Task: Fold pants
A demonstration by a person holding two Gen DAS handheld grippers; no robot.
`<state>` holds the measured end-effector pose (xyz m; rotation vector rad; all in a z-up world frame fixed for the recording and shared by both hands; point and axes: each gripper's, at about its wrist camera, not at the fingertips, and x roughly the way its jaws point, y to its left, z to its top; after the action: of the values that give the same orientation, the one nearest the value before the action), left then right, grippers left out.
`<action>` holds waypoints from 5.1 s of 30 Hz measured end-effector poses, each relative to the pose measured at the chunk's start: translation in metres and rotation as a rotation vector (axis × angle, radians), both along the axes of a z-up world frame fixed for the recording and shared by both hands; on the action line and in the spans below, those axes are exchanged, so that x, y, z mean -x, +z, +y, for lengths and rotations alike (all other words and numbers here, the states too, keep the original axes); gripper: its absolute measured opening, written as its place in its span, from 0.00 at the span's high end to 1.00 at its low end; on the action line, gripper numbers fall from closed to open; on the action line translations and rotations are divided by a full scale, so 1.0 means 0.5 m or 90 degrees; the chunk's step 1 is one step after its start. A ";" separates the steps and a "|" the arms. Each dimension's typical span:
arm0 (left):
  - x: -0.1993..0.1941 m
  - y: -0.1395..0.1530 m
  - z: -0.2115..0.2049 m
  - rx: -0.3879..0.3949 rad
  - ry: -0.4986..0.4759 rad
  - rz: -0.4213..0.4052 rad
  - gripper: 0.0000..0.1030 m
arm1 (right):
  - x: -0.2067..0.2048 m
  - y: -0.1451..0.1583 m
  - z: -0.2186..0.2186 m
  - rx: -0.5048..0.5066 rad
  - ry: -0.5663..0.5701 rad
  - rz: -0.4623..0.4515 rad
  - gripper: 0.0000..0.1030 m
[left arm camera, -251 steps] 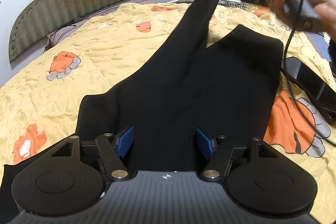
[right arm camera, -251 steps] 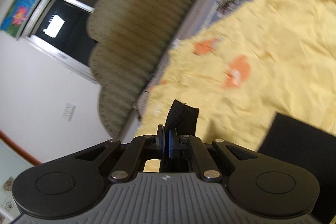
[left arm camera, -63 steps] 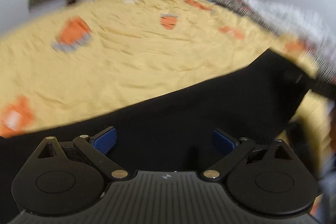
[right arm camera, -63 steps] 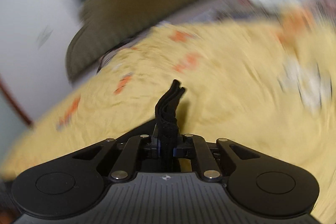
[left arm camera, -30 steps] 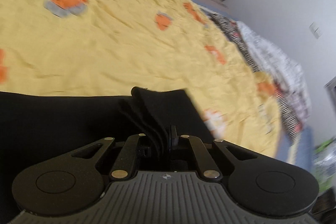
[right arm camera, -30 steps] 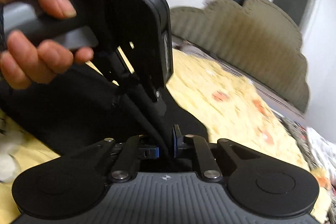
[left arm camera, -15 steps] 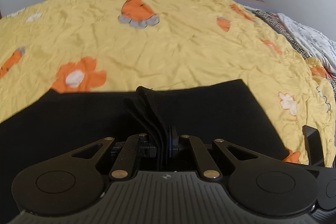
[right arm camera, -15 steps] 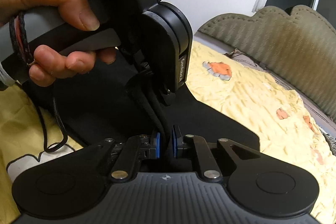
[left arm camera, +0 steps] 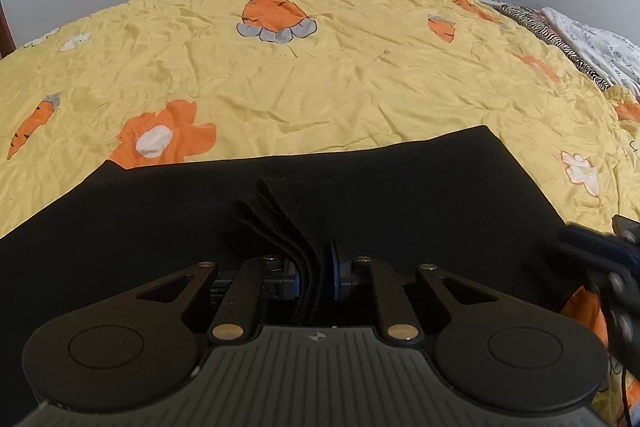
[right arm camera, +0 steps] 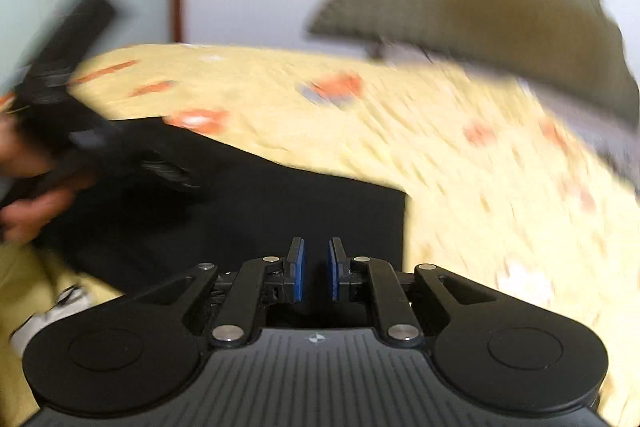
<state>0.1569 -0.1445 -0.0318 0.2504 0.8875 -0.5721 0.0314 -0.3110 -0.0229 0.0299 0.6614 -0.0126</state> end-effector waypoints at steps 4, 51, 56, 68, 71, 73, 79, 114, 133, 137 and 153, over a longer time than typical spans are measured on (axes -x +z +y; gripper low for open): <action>0.006 0.005 0.009 -0.005 -0.008 0.003 0.84 | -0.014 -0.027 -0.007 0.031 0.028 0.074 0.88; -0.005 0.028 0.130 -0.044 0.071 -0.019 0.25 | -0.058 -0.037 0.262 -0.020 0.207 0.044 0.84; 0.028 0.054 0.221 -0.010 0.110 -0.005 0.25 | -0.047 -0.012 0.276 -0.016 0.179 0.022 0.83; 0.194 0.170 0.579 -0.156 0.353 -0.137 0.24 | -0.025 0.029 0.373 0.027 0.258 -0.042 0.78; 0.247 0.229 0.661 -0.325 0.464 -0.255 0.24 | -0.012 0.049 0.444 0.054 0.339 -0.089 0.78; 0.272 0.270 0.695 -0.460 0.536 -0.348 0.16 | -0.005 0.056 0.501 0.071 0.400 -0.107 0.78; 0.274 0.325 0.720 -0.491 0.572 -0.432 0.01 | 0.006 0.035 0.668 0.208 0.533 -0.169 0.78; 0.014 0.014 0.794 0.373 0.494 0.216 0.02 | -0.039 0.004 0.794 0.215 0.550 -0.251 0.88; -0.071 -0.019 0.782 0.508 0.505 0.228 0.76 | -0.127 0.120 0.545 -0.192 0.461 -0.125 0.85; -0.040 0.019 0.745 0.422 0.499 0.142 0.77 | -0.203 0.070 0.563 -0.117 0.380 -0.055 0.85; 0.084 0.186 0.456 0.286 0.365 -0.069 0.75 | -0.130 0.098 0.418 -0.308 0.297 -0.124 0.85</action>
<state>0.1148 0.0836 0.0613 -0.3712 0.6618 -0.2070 0.0962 -0.1022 0.0259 0.3379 0.4515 0.5932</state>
